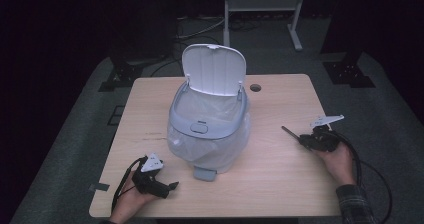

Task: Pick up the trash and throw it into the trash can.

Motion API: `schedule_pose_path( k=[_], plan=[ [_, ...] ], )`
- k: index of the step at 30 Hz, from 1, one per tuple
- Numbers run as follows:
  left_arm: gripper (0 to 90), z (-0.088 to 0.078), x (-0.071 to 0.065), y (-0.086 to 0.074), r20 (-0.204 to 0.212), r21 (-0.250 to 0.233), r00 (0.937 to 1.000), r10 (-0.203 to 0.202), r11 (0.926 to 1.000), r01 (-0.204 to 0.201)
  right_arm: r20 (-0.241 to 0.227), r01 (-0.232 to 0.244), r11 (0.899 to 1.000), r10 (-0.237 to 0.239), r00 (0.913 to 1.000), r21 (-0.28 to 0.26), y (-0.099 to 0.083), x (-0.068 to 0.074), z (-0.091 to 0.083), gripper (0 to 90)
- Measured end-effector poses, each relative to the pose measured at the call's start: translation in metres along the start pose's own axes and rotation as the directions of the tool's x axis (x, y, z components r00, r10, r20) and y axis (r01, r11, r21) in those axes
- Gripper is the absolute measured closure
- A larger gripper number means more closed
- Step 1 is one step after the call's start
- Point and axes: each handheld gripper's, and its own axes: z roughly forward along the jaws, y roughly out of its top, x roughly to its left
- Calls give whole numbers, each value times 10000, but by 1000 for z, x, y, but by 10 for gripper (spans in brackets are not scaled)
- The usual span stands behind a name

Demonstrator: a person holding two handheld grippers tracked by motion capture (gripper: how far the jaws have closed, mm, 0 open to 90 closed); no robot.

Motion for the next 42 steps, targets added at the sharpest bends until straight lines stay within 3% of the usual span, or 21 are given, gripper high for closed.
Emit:
schedule_pose_path(
  k=[16,23,28,36,42],
  plan=[
    [0,0,0,0,-12,0,10000,20,10000,-20,-239,105,9992,-114,9996,-376,6,13,-19,790],
    [0,0,0,0,-8,-24,10000,-31,10000,31,-572,-191,9958,140,9983,-897,7,14,-30,790],
    [0,0,0,0,-8,-28,10000,-39,10000,39,-523,-295,9945,243,9983,-1006,9,16,-32,793],
    [0,0,0,0,-7,-20,10000,-29,10000,29,-617,-91,9963,39,9981,-850,14,21,-37,794],
    [0,0,0,0,-4,1,10000,-6,10000,6,-886,-19,9941,-78,9960,-1087,21,29,-45,793]
  ],
)
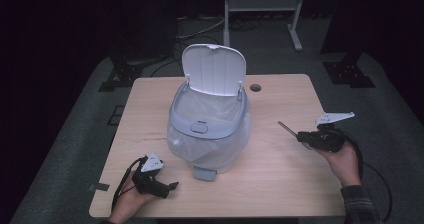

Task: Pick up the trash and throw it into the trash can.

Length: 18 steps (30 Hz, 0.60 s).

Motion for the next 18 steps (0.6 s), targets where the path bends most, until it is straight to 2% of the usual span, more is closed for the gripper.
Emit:
schedule_pose_path(
  k=[18],
  plan=[
    [0,0,0,0,3,0,10000,0,10000,0,-641,455,9955,-509,9966,-827,30,29,-23,793]
  ],
)
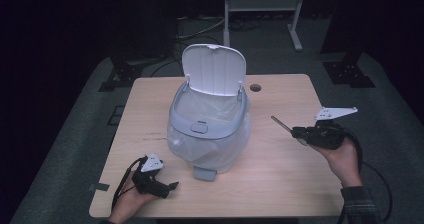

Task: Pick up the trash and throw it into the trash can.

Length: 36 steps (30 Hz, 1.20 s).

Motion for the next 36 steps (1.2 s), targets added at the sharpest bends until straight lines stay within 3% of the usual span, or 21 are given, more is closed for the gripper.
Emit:
schedule_pose_path(
  k=[16,30,36],
  plan=[
    [0,0,0,0,-1,-2,10000,5,10000,-5,-571,597,9951,-643,9963,-787,35,30,-20,793],
    [0,0,0,0,-5,-23,10000,-2,10000,2,-1163,1020,9815,-1216,9857,-1619,64,52,-32,793],
    [0,0,0,0,-5,-21,10000,0,10000,0,-1195,1346,9748,-1572,9803,-1777,83,60,-34,793]
  ],
)
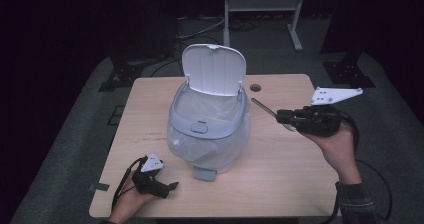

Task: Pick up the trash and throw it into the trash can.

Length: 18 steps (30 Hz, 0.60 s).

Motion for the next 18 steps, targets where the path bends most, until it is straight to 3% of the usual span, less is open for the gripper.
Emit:
schedule_pose_path(
  k=[18],
  plan=[
    [0,0,0,0,1,-2,10000,-2,10000,2,-616,566,9973,-594,9963,-476,49,12,15,793]
  ],
)
